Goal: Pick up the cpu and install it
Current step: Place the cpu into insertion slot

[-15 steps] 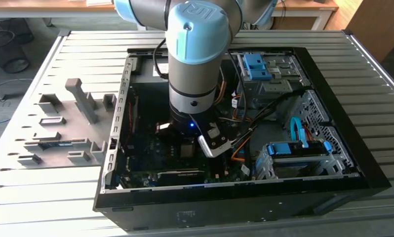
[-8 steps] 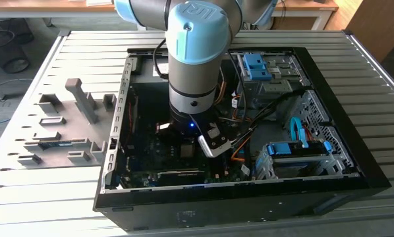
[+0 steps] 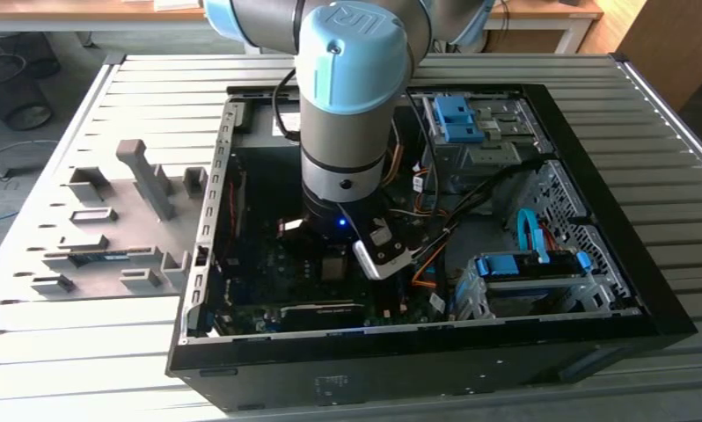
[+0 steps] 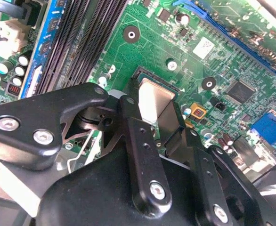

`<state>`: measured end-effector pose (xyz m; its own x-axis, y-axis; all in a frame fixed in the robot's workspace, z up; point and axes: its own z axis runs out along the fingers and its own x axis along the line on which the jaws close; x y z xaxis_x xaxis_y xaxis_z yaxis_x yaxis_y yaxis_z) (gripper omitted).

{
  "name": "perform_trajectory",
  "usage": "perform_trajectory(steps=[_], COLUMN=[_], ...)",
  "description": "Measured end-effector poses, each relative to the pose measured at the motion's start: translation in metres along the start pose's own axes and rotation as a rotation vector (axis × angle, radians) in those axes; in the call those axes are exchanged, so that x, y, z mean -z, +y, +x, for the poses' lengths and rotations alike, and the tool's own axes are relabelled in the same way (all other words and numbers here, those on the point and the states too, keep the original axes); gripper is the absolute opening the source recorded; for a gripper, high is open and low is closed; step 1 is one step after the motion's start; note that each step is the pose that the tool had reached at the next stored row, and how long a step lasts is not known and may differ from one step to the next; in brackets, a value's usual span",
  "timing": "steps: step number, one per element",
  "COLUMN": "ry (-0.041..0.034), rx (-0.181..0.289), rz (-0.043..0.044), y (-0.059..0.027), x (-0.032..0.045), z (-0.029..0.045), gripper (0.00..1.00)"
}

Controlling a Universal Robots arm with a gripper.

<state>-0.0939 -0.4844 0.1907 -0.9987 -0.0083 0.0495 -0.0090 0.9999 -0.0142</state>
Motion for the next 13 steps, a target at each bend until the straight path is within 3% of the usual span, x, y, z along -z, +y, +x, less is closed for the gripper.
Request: perform_trajectory(steps=[13], ry=[-0.0001], rx=[0.000], rz=[-0.0003], y=[0.0001], x=[-0.0035], z=[-0.0002], gripper=[0.41])
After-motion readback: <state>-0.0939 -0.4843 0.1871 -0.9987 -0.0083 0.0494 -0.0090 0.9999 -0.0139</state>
